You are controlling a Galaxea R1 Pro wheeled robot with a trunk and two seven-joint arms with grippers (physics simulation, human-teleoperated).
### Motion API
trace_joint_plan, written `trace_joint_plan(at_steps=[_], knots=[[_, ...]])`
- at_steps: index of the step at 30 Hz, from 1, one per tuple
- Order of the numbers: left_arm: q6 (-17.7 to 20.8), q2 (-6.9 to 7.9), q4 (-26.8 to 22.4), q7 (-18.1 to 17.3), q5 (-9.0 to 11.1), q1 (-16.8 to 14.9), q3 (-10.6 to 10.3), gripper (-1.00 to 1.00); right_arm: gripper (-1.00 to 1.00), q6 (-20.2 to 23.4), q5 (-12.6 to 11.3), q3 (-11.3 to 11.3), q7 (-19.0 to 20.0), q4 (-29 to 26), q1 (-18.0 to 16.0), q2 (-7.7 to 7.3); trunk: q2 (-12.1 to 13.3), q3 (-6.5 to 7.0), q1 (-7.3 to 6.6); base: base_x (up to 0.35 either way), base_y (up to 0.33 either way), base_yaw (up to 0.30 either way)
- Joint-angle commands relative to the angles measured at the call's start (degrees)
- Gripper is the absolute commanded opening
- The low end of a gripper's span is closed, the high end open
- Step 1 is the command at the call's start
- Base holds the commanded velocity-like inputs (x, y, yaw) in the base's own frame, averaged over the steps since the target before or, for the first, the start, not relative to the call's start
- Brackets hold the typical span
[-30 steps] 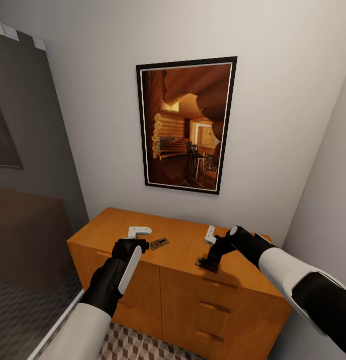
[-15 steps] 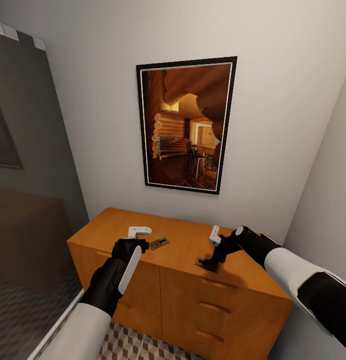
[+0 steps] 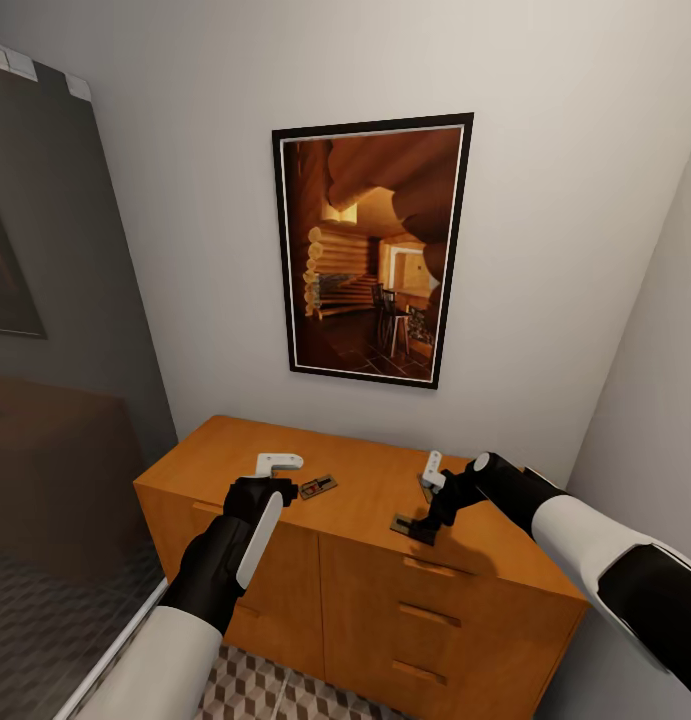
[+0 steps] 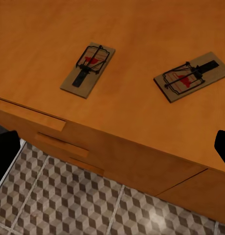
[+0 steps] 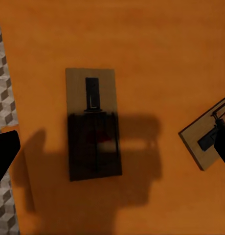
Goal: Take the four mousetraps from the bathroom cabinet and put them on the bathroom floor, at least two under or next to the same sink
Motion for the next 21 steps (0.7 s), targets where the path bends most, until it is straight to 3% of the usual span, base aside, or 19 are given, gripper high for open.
trace_joint_plan(at_steps=[1, 11, 21], knots=[[0.1, 0.0, 0.0, 0.5, 0.6, 0.0, -0.1, 1.0, 1.0, 0.4, 0.4, -0.1, 0.3, -0.2, 0.0, -0.04, 0.0, -0.03, 0.02, 0.0, 0.0, 0.0], [0.1, 0.0, 0.0, 0.5, 0.6, 0.0, -2.4, 1.0, 1.0, -0.2, 1.0, -0.1, 0.4, -0.3, 0.0, 0.03, 0.0, -0.03, 0.02, 0.0, 0.0, 0.0], [0.3, 0.0, 0.0, 0.4, 0.9, 0.0, -2.8, 1.0, 1.0, -1.0, 1.0, -0.2, 0.5, -0.5, 0.0, 0.18, 0.0, -0.03, 0.02, 0.0, 0.0, 0.0]])
